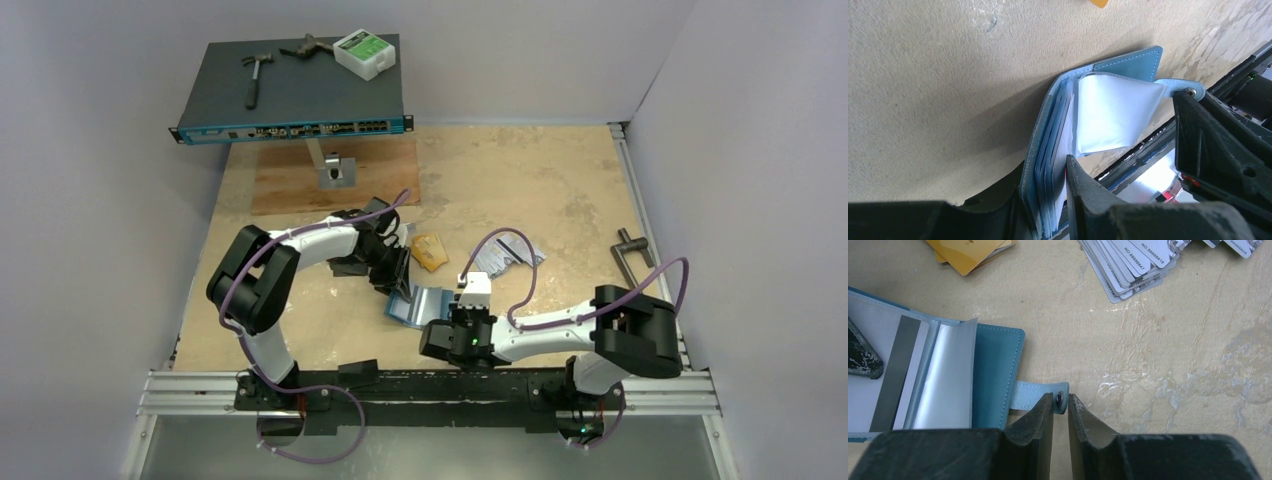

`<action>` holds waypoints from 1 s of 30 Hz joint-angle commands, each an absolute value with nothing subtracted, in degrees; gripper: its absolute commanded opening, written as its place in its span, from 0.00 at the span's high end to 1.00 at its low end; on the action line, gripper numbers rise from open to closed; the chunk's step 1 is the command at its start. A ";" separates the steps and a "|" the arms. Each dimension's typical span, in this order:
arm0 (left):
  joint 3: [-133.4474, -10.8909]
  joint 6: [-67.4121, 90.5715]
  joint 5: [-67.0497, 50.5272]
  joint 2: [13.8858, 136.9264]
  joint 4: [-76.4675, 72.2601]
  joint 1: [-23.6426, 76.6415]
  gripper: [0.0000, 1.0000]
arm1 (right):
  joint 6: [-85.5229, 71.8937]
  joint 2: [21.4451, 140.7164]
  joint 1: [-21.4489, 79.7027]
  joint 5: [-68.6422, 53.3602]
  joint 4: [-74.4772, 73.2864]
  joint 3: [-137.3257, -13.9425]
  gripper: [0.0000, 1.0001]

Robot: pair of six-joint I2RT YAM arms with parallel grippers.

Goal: Put the credit cards into the card holder
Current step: Close the card holder at the center of the board.

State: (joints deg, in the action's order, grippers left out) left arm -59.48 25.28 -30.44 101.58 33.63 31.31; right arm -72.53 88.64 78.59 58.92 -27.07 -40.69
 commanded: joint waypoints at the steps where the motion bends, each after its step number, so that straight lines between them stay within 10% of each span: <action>1: -61.67 23.53 -29.45 99.70 34.43 31.63 0.75 | -75.59 84.63 77.55 56.12 -26.63 -37.93 0.87; 30: -73.08 23.16 -25.56 104.28 39.77 41.73 0.69 | -67.95 72.67 68.09 34.77 10.31 -18.19 1.00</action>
